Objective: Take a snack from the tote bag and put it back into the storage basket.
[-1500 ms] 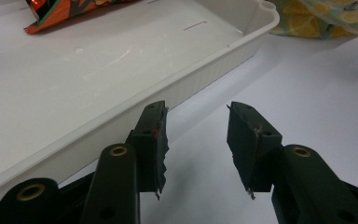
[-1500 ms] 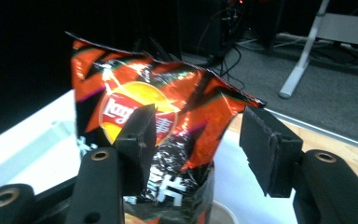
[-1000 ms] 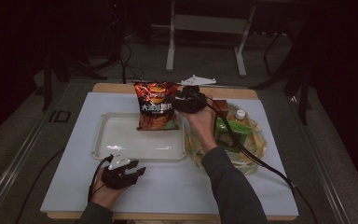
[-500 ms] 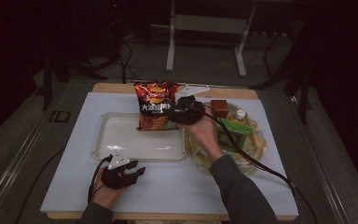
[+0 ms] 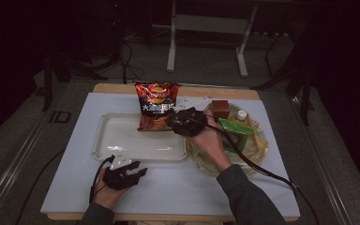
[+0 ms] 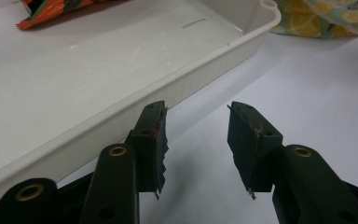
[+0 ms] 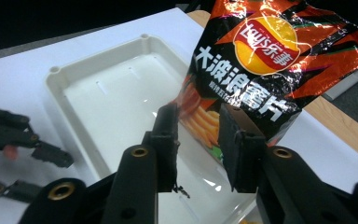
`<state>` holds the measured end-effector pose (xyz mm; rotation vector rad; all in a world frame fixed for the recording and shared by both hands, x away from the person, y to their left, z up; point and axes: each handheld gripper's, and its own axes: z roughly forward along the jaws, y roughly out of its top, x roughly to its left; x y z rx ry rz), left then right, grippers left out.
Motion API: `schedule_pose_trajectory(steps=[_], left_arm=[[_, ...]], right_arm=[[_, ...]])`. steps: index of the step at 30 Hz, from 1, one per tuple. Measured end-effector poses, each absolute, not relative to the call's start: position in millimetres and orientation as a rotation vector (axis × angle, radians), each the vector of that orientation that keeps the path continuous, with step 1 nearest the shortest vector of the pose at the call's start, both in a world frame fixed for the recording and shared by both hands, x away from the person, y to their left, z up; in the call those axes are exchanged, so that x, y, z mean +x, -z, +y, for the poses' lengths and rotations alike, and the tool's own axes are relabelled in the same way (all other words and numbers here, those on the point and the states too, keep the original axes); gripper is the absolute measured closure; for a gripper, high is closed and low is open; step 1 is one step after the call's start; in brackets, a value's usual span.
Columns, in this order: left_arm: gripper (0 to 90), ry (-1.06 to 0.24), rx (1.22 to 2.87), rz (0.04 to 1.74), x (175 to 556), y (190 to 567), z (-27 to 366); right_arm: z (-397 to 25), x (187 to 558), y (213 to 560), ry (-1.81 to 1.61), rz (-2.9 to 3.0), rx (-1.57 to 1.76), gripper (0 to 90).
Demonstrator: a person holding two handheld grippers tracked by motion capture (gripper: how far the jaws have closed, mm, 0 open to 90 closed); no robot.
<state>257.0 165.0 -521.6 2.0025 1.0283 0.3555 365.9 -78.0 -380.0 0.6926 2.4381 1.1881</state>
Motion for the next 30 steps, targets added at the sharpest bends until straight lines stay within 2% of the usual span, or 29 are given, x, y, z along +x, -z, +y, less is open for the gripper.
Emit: schedule_pose_trajectory(steps=[9, 30], left_arm=[[56.4, -0.351, 2.001, 1.031, 258, 521, 164], [56.4, -0.351, 2.005, 1.018, 258, 521, 161]], right_arm=[[-96, 353, 377, -1.192, 2.450, 0.676, 73.6], [-149, 326, 399, -1.226, 2.461, 0.743, 73.9]])
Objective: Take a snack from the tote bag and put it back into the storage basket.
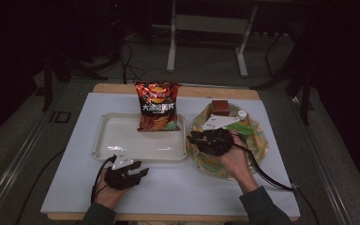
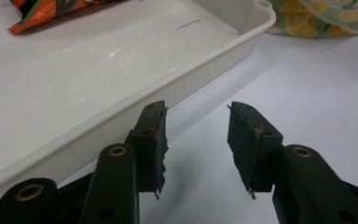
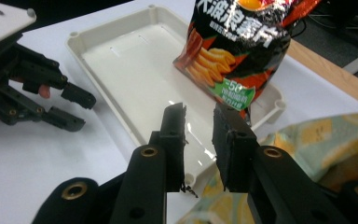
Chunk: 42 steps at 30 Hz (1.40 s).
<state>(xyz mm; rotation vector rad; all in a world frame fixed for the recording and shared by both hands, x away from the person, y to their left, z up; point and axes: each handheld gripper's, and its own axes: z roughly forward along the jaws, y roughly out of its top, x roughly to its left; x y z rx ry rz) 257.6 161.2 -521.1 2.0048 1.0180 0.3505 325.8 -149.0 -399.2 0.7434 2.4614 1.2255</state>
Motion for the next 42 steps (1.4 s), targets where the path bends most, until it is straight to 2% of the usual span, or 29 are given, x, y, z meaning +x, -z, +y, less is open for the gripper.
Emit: schedule_pose_trajectory(steps=[33, 42], left_arm=[[57.7, -0.316, 2.009, 0.996, 258, 519, 159], [64.5, -0.227, 1.989, 0.944, 256, 513, 157]], right_arm=[[-211, 300, 442, -1.316, 2.374, 0.924, 68.9], [-224, 299, 445, -1.356, 2.355, 0.961, 66.8]])
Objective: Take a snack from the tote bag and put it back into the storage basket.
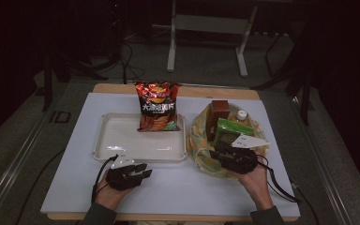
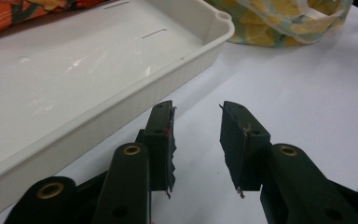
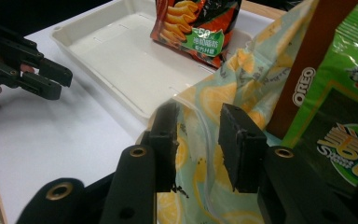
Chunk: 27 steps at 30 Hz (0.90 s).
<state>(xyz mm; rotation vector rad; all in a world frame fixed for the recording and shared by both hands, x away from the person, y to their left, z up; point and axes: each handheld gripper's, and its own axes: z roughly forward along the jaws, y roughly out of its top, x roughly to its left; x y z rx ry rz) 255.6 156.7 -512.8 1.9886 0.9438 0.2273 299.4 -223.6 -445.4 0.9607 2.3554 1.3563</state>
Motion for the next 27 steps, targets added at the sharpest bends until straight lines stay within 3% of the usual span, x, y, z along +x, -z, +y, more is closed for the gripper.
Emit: schedule_pose_trajectory(steps=[27], left_arm=[[57.6, -0.206, 1.982, 0.785, 285, 460, 102]], right_arm=[[-243, 306, 456, -1.328, 2.364, 0.999, 63.9]])
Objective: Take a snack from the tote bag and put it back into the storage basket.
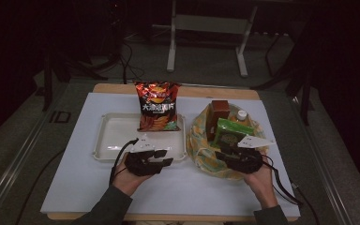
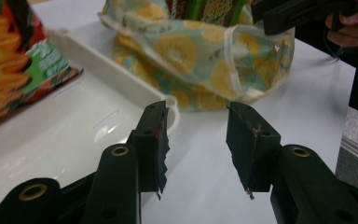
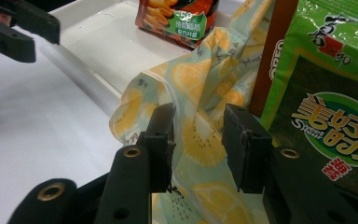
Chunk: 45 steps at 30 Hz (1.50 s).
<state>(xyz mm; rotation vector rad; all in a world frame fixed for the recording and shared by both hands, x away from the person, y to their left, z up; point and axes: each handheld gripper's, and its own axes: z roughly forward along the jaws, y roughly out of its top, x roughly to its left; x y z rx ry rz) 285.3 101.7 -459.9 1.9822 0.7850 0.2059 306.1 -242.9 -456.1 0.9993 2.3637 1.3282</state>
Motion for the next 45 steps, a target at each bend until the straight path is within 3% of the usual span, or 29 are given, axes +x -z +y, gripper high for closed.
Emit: schedule_pose_trajectory(steps=[19, 28, 45], left_arm=[[54.4, -0.208, 1.964, 0.782, 323, 441, 70], [47.8, -0.266, 1.943, 0.774, 334, 436, 54], [37.5, -0.255, 1.921, 0.736, 366, 429, 28]], right_arm=[[-247, 303, 460, -1.337, 2.382, 1.005, 61.5], [-246, 301, 461, -1.337, 2.391, 1.001, 59.6], [-253, 300, 456, -1.393, 2.368, 1.011, 59.5]])
